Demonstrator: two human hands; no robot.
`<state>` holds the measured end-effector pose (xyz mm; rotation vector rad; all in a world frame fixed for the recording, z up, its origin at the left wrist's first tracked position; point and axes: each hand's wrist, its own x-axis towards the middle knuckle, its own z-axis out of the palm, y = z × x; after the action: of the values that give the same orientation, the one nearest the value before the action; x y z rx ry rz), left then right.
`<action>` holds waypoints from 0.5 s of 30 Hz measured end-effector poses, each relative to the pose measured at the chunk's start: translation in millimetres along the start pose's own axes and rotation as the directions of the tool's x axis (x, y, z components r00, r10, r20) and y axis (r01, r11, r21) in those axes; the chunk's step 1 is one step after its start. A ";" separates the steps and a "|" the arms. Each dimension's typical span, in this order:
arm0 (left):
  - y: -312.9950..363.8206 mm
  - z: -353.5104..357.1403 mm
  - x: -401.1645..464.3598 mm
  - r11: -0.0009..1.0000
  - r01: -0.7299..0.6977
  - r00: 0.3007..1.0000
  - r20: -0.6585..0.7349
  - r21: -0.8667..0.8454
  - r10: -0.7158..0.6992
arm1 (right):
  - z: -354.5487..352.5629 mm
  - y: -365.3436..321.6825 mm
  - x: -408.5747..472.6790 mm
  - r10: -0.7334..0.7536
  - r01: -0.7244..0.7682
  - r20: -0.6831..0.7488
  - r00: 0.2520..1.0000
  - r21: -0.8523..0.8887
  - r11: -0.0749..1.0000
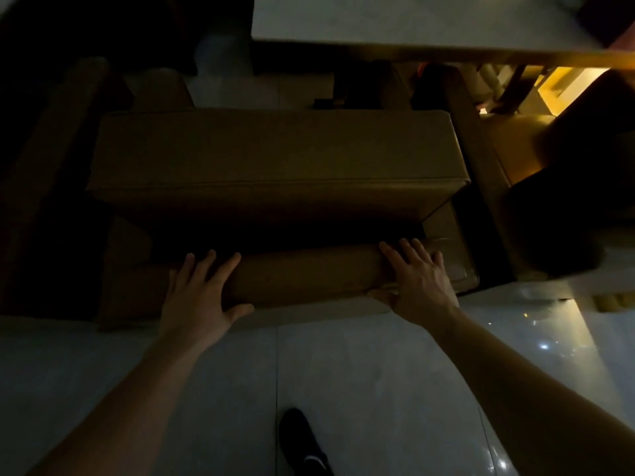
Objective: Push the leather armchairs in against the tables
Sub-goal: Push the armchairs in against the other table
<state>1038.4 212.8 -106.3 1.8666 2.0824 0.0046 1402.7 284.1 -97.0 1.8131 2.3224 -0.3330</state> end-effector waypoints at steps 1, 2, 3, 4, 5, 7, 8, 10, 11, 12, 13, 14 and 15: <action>1.2 -0.8 -0.8 1.000 0.000 1.000 0.006 0.003 0.000 | -0.3 -1.2 -0.4 0.007 -0.007 0.005 1.000 -0.010 1.000; 2.2 -1.7 -1.9 1.000 0.001 1.000 0.004 0.003 -0.001 | -0.4 -2.7 -1.7 0.014 -0.014 0.010 1.000 -0.022 1.000; 2.3 -2.9 -3.4 1.000 0.003 1.000 0.004 0.000 -0.003 | -0.4 -4.8 -4.3 0.019 -0.019 0.016 1.000 -0.032 0.999; 1.7 -3.7 -4.9 1.000 0.004 1.000 0.009 -0.007 -0.004 | -0.2 -7.2 -8.2 0.023 -0.022 0.022 0.999 -0.040 0.999; 0.3 -3.9 -7.1 1.000 0.004 1.000 0.016 -0.016 -0.004 | 0.5 -9.6 -13.5 0.024 -0.023 0.026 0.999 -0.044 0.999; -3.4 -0.7 -14.6 1.000 0.000 1.000 0.009 -0.030 0.000 | 3.2 -14.2 -26.4 0.029 -0.028 0.023 0.999 -0.049 0.998; -5.5 1.5 -19.8 0.999 -0.007 1.000 -0.007 -0.032 0.006 | 4.7 -17.3 -33.3 0.034 -0.033 0.021 0.999 -0.055 0.998; -10.8 5.9 -30.2 0.999 -0.019 0.999 -0.051 -0.037 0.017 | 9.0 -24.0 -46.5 0.045 -0.043 0.025 0.999 -0.065 0.997; -13.5 7.6 -33.8 0.999 -0.022 0.998 -0.061 -0.040 0.019 | 11.8 -26.8 -52.2 0.053 -0.050 0.035 0.998 -0.065 0.997; -15.9 8.8 -36.2 0.999 -0.023 0.998 -0.057 -0.039 0.021 | 14.3 -28.9 -56.9 0.061 -0.057 0.051 0.997 -0.063 0.996; -17.7 9.8 -37.6 0.999 -0.025 0.999 -0.045 -0.034 0.023 | 16.4 -30.0 -60.2 0.068 -0.064 0.067 0.995 -0.062 0.996; -19.0 10.7 -37.9 0.999 -0.029 0.999 -0.036 -0.031 0.027 | 17.7 -30.4 -61.8 0.073 -0.068 0.078 0.994 -0.060 0.996; -20.0 11.6 -37.9 0.999 -0.033 0.999 -0.033 -0.034 0.031 | 18.3 -30.1 -62.0 0.074 -0.069 0.085 0.994 -0.057 0.996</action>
<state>1024.9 171.0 -112.3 1.8915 2.0605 0.0788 1388.5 214.2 -95.6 1.8133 2.1813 -0.3283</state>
